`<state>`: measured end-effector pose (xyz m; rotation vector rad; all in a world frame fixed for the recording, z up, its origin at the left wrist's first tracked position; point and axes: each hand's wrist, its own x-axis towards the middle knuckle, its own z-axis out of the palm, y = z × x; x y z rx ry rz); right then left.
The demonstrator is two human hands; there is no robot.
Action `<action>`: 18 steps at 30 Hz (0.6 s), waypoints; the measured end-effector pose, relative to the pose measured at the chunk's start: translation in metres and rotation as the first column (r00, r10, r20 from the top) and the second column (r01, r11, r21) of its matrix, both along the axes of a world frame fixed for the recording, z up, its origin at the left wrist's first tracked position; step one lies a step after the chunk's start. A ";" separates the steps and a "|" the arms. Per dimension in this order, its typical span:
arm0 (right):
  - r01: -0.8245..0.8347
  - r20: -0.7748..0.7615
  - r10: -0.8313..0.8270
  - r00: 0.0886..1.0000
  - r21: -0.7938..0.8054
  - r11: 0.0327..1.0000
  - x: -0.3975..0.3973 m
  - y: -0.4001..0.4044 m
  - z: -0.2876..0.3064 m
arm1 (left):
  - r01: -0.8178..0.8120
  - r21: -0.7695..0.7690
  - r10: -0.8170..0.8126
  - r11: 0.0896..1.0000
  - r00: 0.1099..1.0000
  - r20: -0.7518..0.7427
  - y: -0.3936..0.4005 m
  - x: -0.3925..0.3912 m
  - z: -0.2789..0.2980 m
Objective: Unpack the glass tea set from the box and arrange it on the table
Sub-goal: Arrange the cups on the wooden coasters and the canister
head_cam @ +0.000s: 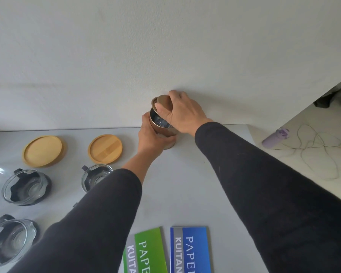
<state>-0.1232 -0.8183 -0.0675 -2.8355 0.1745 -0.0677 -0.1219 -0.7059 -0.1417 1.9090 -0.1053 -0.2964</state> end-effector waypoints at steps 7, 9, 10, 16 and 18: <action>0.139 0.401 -0.189 0.896 0.152 0.979 -0.048 0.018 -0.015 | 0.111 0.234 -0.130 0.966 0.989 0.070 0.019 -0.008 -0.013; 0.159 0.441 -0.229 0.868 0.192 0.969 -0.072 0.028 -0.032 | 0.143 0.403 -0.183 0.904 0.981 0.063 0.028 -0.014 -0.021; 0.168 0.429 -0.238 0.872 0.195 0.966 -0.084 0.033 -0.042 | 0.146 0.489 -0.194 0.860 0.980 0.048 0.032 -0.019 -0.024; 0.250 0.222 -0.256 0.941 0.056 0.967 -0.117 0.054 -0.097 | 0.161 0.711 -0.227 0.684 0.974 -0.002 0.049 -0.036 -0.035; 0.280 0.129 -0.278 0.952 0.008 0.960 -0.117 0.057 -0.109 | 0.182 0.732 -0.244 0.657 0.970 -0.021 0.051 -0.033 -0.035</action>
